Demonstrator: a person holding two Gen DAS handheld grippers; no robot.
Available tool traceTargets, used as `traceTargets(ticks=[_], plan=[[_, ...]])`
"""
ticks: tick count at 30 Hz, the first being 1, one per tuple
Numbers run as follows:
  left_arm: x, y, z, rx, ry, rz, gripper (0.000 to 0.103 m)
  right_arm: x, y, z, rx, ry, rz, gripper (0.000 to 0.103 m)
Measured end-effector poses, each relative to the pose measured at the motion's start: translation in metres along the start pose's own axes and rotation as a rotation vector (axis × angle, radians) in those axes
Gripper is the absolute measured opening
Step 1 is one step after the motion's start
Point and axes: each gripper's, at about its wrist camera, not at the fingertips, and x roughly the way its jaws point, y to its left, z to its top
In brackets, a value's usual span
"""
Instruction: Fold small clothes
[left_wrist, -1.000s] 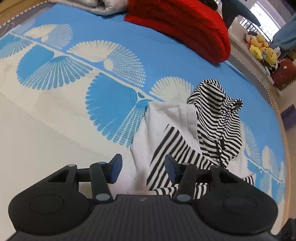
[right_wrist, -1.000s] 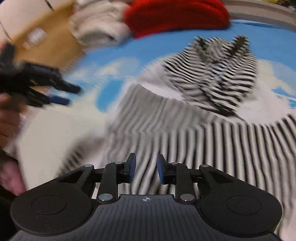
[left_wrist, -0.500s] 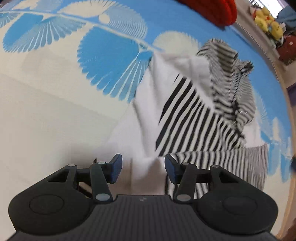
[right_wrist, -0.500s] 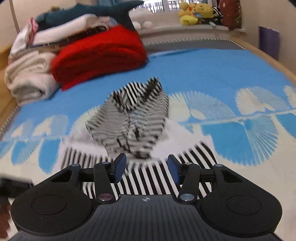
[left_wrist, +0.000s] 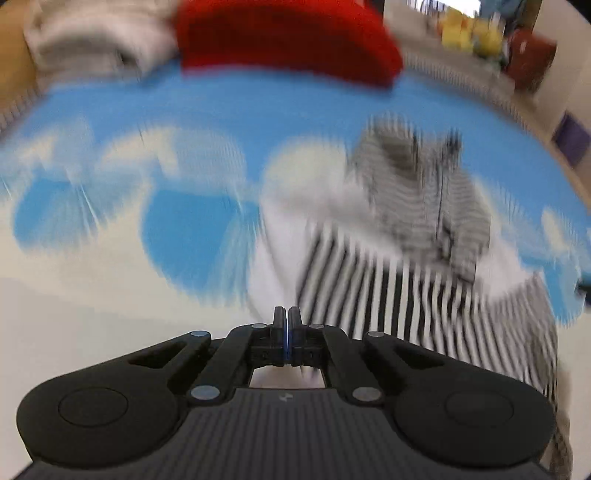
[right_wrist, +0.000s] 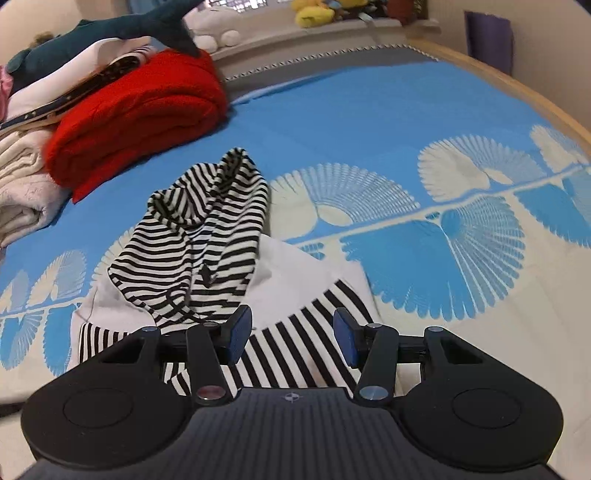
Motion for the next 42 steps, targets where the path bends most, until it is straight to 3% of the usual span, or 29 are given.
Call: traceTargets(ticks=[2, 5, 6, 7, 8, 12, 14, 16, 19, 22, 24, 29, 33, 35, 37, 40, 41, 42], plan=[[-0.002, 0.011, 0.006, -0.076, -0.011, -0.012, 0.0, 0.001, -0.005, -0.001, 0.013, 0.013, 0.001, 0.051], [0.032, 0.03, -0.006, -0.202, 0.182, -0.033, 0.003, 0.005, -0.008, -0.005, 0.024, 0.029, -0.013, 0.051], [0.048, 0.031, -0.014, -0.201, 0.276, -0.062, 0.014, 0.006, -0.008, -0.006, 0.027, 0.035, -0.015, 0.051], [0.057, 0.031, -0.02, -0.195, 0.32, -0.085, 0.025, 0.006, -0.008, -0.007, 0.03, 0.04, -0.015, 0.051], [0.063, 0.03, -0.027, -0.192, 0.337, -0.094, 0.03, 0.007, -0.008, -0.007, 0.031, 0.045, -0.014, 0.051], [0.079, 0.027, -0.048, -0.156, 0.392, -0.063, 0.032, 0.008, -0.004, -0.006, 0.03, 0.049, -0.004, 0.051], [0.081, 0.027, -0.052, -0.154, 0.389, -0.064, 0.031, 0.008, -0.002, -0.005, 0.032, 0.046, 0.0, 0.051], [0.074, 0.024, -0.047, -0.133, 0.353, -0.082, 0.001, 0.008, -0.001, -0.004, 0.029, 0.043, 0.0, 0.051], [0.045, 0.018, -0.026, -0.094, 0.194, -0.076, 0.0, 0.008, -0.002, -0.003, 0.031, 0.036, -0.012, 0.051], [0.012, 0.021, -0.004, -0.135, 0.012, -0.113, 0.0, 0.009, -0.004, -0.003, 0.034, 0.035, -0.024, 0.051], [0.005, 0.025, 0.003, -0.151, -0.042, -0.07, 0.001, 0.011, -0.006, -0.005, 0.034, 0.043, -0.032, 0.051], [0.032, 0.034, -0.004, -0.189, 0.116, 0.015, 0.002, 0.029, -0.015, -0.015, 0.11, 0.149, -0.037, 0.051], [0.027, 0.021, -0.009, -0.131, 0.111, -0.054, 0.006, 0.044, -0.027, -0.025, 0.178, 0.226, -0.081, 0.051], [0.036, 0.009, -0.017, -0.116, 0.167, -0.111, 0.01, 0.05, -0.033, -0.03, 0.212, 0.264, -0.089, 0.051], [0.053, 0.003, -0.028, -0.122, 0.268, -0.145, 0.024, 0.057, -0.038, -0.036, 0.214, 0.29, -0.119, 0.051], [0.076, -0.007, -0.048, -0.086, 0.393, -0.101, 0.033, 0.067, -0.053, -0.044, 0.205, 0.307, -0.226, 0.05], [0.077, -0.01, -0.05, -0.07, 0.392, -0.086, 0.033, 0.069, -0.06, -0.045, 0.216, 0.31, -0.261, 0.056], [0.076, -0.013, -0.049, -0.057, 0.381, -0.077, 0.033, 0.07, -0.069, -0.045, 0.245, 0.313, -0.268, 0.056]])
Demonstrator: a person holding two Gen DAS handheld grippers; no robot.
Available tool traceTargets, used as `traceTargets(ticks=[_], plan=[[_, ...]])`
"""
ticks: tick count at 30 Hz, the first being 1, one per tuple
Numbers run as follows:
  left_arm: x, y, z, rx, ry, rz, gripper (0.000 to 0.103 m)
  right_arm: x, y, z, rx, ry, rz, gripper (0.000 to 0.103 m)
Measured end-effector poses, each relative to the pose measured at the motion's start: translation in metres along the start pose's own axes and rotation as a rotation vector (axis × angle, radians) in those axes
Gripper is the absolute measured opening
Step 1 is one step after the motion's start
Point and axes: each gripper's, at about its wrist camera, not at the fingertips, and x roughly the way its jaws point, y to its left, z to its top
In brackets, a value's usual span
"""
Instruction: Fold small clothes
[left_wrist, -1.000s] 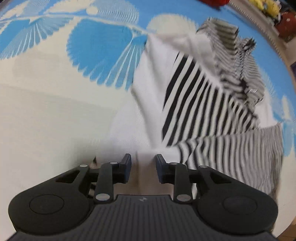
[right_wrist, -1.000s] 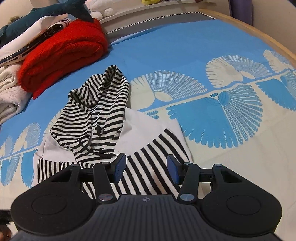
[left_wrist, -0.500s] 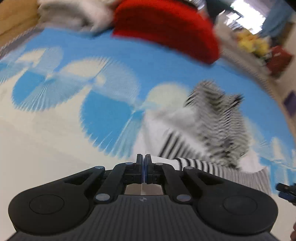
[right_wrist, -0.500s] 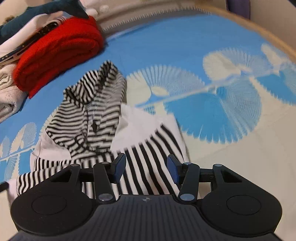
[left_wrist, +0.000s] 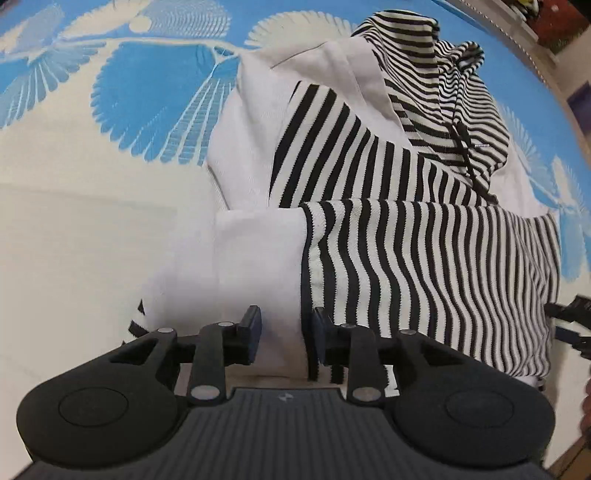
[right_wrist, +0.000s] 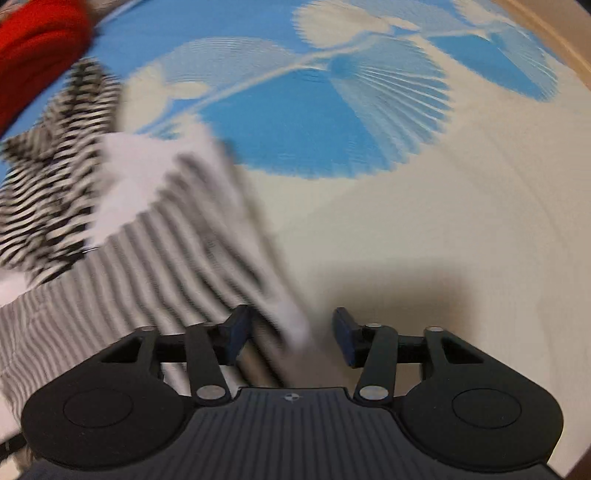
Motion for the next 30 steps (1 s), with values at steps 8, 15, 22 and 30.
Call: traceTargets(ticks=[8, 15, 22, 30], plan=[[-0.003, -0.015, 0.003, 0.013, -0.025, -0.039, 0.034, -0.032, 0.018, -0.003, -0.105, -0.092, 0.144, 0.053], [-0.013, -0.023, 0.007, 0.021, -0.084, -0.021, 0.035, -0.025, 0.023, -0.01, -0.163, -0.046, 0.098, 0.053], [-0.037, -0.058, 0.016, 0.096, -0.257, 0.023, 0.059, -0.064, 0.041, -0.009, -0.311, -0.198, 0.1, 0.054], [-0.056, -0.084, 0.02, 0.093, -0.433, 0.024, 0.08, -0.079, 0.047, -0.008, -0.436, -0.254, 0.083, 0.057]])
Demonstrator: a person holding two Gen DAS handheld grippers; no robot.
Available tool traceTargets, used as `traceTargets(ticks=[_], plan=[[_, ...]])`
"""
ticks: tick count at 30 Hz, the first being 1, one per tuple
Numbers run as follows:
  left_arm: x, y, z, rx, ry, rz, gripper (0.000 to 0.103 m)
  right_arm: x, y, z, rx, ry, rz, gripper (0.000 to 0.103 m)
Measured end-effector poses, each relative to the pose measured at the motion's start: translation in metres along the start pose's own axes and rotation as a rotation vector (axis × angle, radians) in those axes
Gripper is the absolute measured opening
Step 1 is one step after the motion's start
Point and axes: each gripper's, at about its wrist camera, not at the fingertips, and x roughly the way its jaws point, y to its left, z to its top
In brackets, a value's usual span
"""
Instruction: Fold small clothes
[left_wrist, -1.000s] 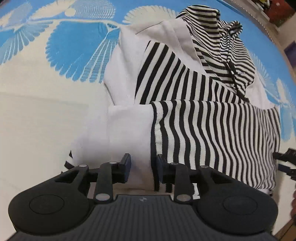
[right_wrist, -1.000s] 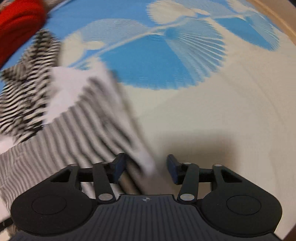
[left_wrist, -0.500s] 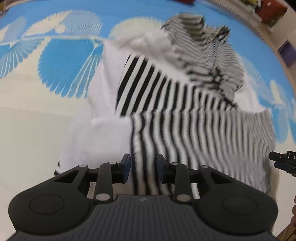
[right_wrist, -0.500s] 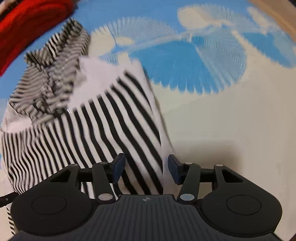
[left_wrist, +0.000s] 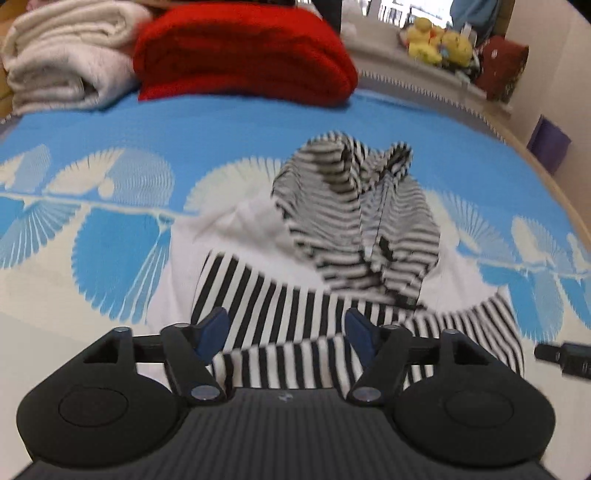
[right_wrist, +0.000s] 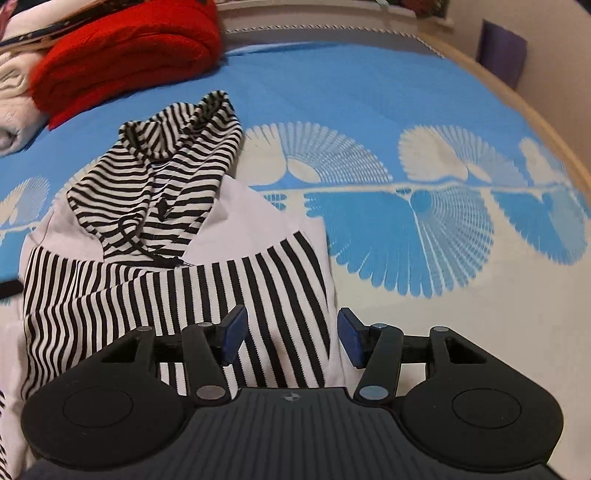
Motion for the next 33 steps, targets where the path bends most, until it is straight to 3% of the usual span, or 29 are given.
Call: traceTargets(ticks=[5, 10, 16, 22, 28, 33], plan=[[-0.007, -0.013, 0.006, -0.012, -0.083, 0.055, 0.082, -0.007, -0.005, -0.004, -0.034, -0.002, -0.013, 0.058], [-0.005, -0.028, 0.007, 0.019, -0.118, 0.122, 0.082, -0.007, -0.019, -0.008, -0.023, 0.014, -0.025, 0.058], [-0.005, -0.027, 0.008, 0.013, -0.13, 0.1, 0.081, -0.013, -0.032, -0.011, -0.002, 0.019, -0.011, 0.058], [-0.019, -0.031, 0.011, 0.065, -0.265, 0.173, 0.081, -0.015, -0.038, -0.012, 0.007, 0.024, 0.0, 0.058], [-0.027, -0.036, 0.02, 0.083, -0.302, 0.174, 0.071, -0.014, -0.039, -0.013, 0.003, 0.034, -0.005, 0.058], [-0.021, -0.036, 0.046, 0.048, -0.283, 0.152, 0.071, -0.013, -0.043, -0.014, 0.008, 0.045, -0.004, 0.059]])
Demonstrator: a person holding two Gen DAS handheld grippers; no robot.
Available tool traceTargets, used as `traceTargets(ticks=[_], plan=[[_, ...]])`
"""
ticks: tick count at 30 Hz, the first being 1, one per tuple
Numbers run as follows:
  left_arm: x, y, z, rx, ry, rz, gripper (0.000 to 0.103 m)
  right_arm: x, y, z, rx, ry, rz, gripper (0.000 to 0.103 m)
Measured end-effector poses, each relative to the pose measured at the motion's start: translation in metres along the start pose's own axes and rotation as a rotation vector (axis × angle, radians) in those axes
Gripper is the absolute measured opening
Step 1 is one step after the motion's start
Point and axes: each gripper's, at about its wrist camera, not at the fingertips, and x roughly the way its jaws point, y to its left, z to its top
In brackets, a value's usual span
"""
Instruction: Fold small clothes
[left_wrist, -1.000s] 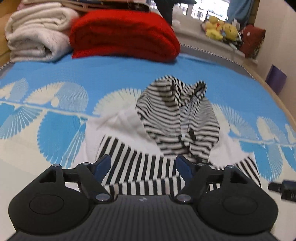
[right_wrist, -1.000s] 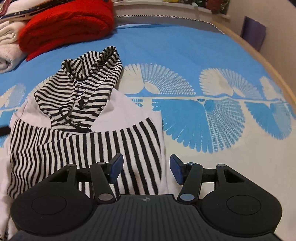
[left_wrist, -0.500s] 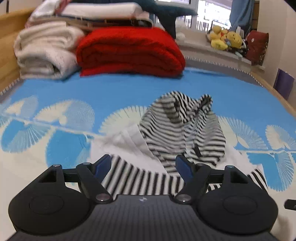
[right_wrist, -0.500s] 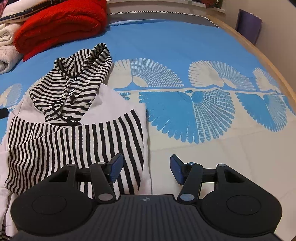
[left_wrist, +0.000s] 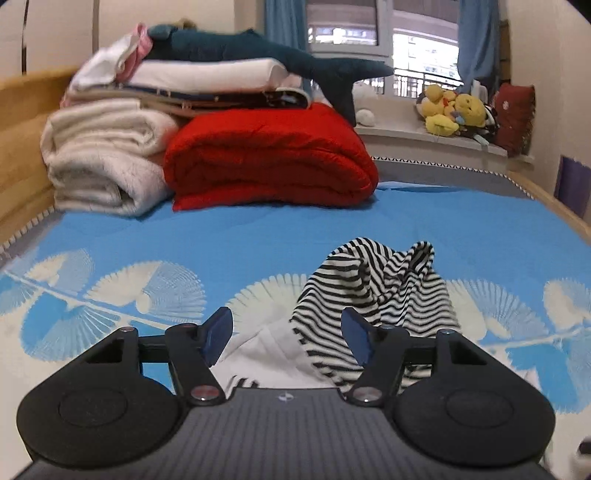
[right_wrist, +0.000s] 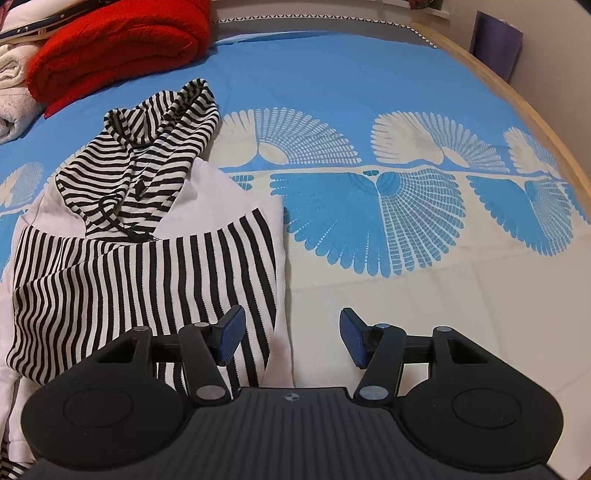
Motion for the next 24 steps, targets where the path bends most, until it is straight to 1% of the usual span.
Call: traceTargets(ticks=[3, 6, 8, 10, 13, 16, 18, 19, 21, 22, 23, 24], plan=[[0.031, -0.01, 0.025, -0.025, 0.026, -0.025, 0.071, -0.001, 0.0, 0.003, 0.011, -0.001, 0.01, 0.059], [0.077, -0.027, 0.051, -0.029, 0.06, -0.052, 0.071, -0.005, 0.003, 0.005, 0.01, -0.011, 0.034, 0.062], [0.118, -0.039, 0.068, -0.024, 0.106, -0.095, 0.071, -0.005, 0.006, 0.006, 0.0, -0.011, 0.038, 0.063], [0.159, -0.05, 0.08, -0.009, 0.141, -0.103, 0.072, -0.002, 0.006, 0.006, 0.0, -0.001, 0.046, 0.063], [0.223, -0.062, 0.093, -0.01, 0.225, -0.081, 0.073, 0.001, 0.004, 0.009, 0.009, 0.006, 0.049, 0.063], [0.283, -0.07, 0.099, -0.014, 0.321, -0.055, 0.076, 0.003, 0.0, 0.013, 0.017, 0.003, 0.047, 0.063], [0.313, -0.075, 0.097, 0.001, 0.371, -0.003, 0.078, 0.005, -0.003, 0.015, 0.029, 0.004, 0.041, 0.063], [0.326, -0.076, 0.095, -0.006, 0.407, 0.008, 0.079, 0.006, -0.006, 0.016, 0.033, 0.007, 0.038, 0.063], [0.347, -0.073, 0.089, -0.025, 0.466, 0.025, 0.078, 0.011, -0.008, 0.017, 0.037, 0.017, 0.031, 0.063], [0.352, -0.071, 0.087, -0.025, 0.474, 0.034, 0.071, 0.013, -0.009, 0.017, 0.038, 0.025, 0.029, 0.063], [0.355, -0.07, 0.085, -0.02, 0.479, 0.026, 0.062, 0.015, -0.009, 0.018, 0.039, 0.032, 0.028, 0.063], [0.355, -0.071, 0.083, -0.003, 0.484, -0.009, 0.033, 0.016, -0.009, 0.018, 0.039, 0.037, 0.027, 0.063]])
